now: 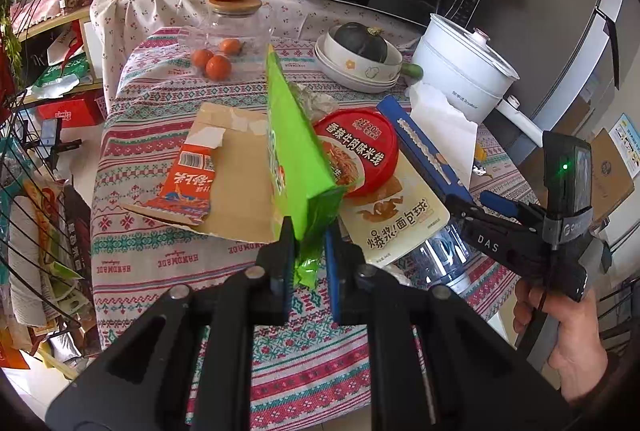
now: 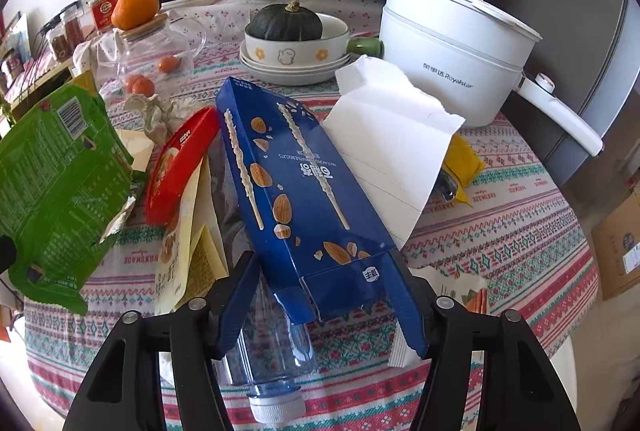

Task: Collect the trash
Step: 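Lift the green bag with the left tool while the right tool grasps the white snack packet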

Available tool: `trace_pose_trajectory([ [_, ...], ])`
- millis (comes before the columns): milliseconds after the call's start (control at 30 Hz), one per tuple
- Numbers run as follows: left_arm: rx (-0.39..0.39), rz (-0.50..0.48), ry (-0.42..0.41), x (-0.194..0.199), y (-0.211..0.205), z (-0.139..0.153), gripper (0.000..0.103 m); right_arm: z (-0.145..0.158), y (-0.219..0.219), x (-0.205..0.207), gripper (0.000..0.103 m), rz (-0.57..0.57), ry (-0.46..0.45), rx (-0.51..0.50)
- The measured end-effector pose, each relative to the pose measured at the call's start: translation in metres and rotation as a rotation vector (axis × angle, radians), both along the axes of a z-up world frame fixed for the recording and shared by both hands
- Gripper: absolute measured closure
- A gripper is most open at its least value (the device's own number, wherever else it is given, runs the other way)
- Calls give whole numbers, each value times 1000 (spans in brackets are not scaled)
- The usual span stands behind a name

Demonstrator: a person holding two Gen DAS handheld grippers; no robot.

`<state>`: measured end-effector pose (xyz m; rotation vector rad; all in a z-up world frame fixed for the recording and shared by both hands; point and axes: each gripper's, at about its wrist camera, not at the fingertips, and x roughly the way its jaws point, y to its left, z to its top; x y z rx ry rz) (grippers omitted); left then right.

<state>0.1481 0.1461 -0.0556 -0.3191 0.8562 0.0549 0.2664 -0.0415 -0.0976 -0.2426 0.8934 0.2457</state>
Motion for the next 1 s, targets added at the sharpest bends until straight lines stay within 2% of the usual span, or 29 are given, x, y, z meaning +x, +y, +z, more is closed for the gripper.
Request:
trace_pose_trajectory([
  [100,-6,4,-7,0,1,2,88,-2,-1,3,65,-9,-11,-4],
  [133,-9,5,-13,0,2,3,88,0,-2,3,82,-6,-19,4],
  [167,-12,6,-21,-1,2,5,88,2,-3,3,95,-2,-23,10],
  [200,-15,7,-29,-2,2,7,88,5,-4,2,98,-6,-35,14],
  [367,-34,6,-66,-7,3,17,89,28,-14,-7,100,7,-83,67],
  [600,-73,1,-106,-17,4,28,89,62,-43,-20,101,16,-82,224],
  [767,-77,-13,-112,-19,2,29,89,72,-62,-22,101,-2,-74,236],
  [833,-81,-16,-109,-20,1,29,89,66,-74,-16,97,-18,-31,240],
  [867,-80,-20,-108,-20,0,29,89,61,-81,-12,92,-41,-3,236],
  [900,-77,-24,-108,-21,-1,29,89,54,-90,-8,70,-75,21,226],
  [933,-75,-30,-107,-21,-3,29,89,47,-99,-3,38,-113,43,223],
  [967,-72,-37,-106,-20,-4,29,89,40,-107,1,27,-141,64,231],
  [1000,-70,-42,-105,-20,-5,29,89,31,-113,5,25,-158,93,230],
])
